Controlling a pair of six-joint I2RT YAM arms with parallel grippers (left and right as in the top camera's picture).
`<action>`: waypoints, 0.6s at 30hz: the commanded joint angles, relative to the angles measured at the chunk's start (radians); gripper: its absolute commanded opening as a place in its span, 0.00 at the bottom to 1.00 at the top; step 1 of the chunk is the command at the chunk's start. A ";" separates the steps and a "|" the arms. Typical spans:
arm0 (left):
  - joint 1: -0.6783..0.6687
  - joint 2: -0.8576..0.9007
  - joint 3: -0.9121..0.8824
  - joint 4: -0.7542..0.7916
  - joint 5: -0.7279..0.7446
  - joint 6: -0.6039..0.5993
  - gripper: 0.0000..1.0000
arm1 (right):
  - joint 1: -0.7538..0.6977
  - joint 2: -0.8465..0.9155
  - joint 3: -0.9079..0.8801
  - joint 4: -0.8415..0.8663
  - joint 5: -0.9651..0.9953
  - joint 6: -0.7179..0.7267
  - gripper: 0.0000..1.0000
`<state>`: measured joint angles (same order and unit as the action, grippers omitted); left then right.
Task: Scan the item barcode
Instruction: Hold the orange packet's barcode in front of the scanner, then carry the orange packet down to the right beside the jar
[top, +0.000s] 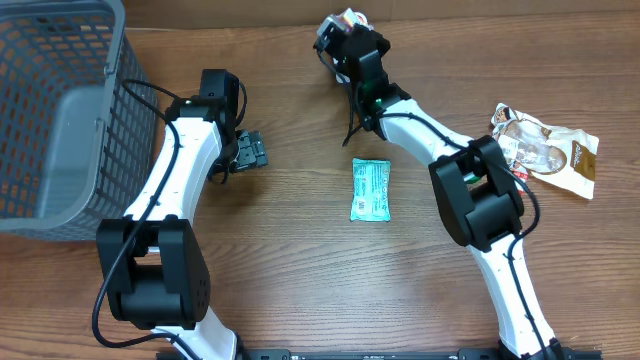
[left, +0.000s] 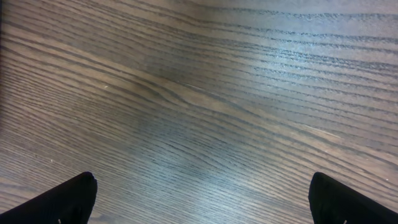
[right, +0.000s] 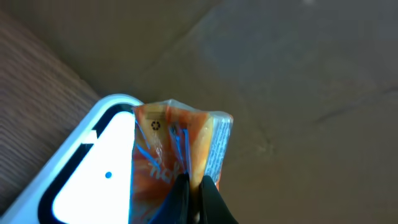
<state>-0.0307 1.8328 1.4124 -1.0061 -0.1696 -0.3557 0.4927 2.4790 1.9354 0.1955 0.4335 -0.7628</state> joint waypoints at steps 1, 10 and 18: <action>-0.002 -0.015 -0.005 -0.001 -0.014 0.012 1.00 | 0.005 -0.222 0.014 -0.121 0.010 0.319 0.04; -0.002 -0.015 -0.005 -0.001 -0.013 0.012 1.00 | -0.012 -0.508 0.014 -0.992 -0.127 0.873 0.04; -0.002 -0.015 -0.005 0.000 -0.014 0.012 1.00 | -0.068 -0.484 -0.080 -1.426 -0.395 1.149 0.04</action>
<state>-0.0307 1.8328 1.4090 -1.0058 -0.1696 -0.3557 0.4427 1.9549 1.9217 -1.2095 0.1665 0.2298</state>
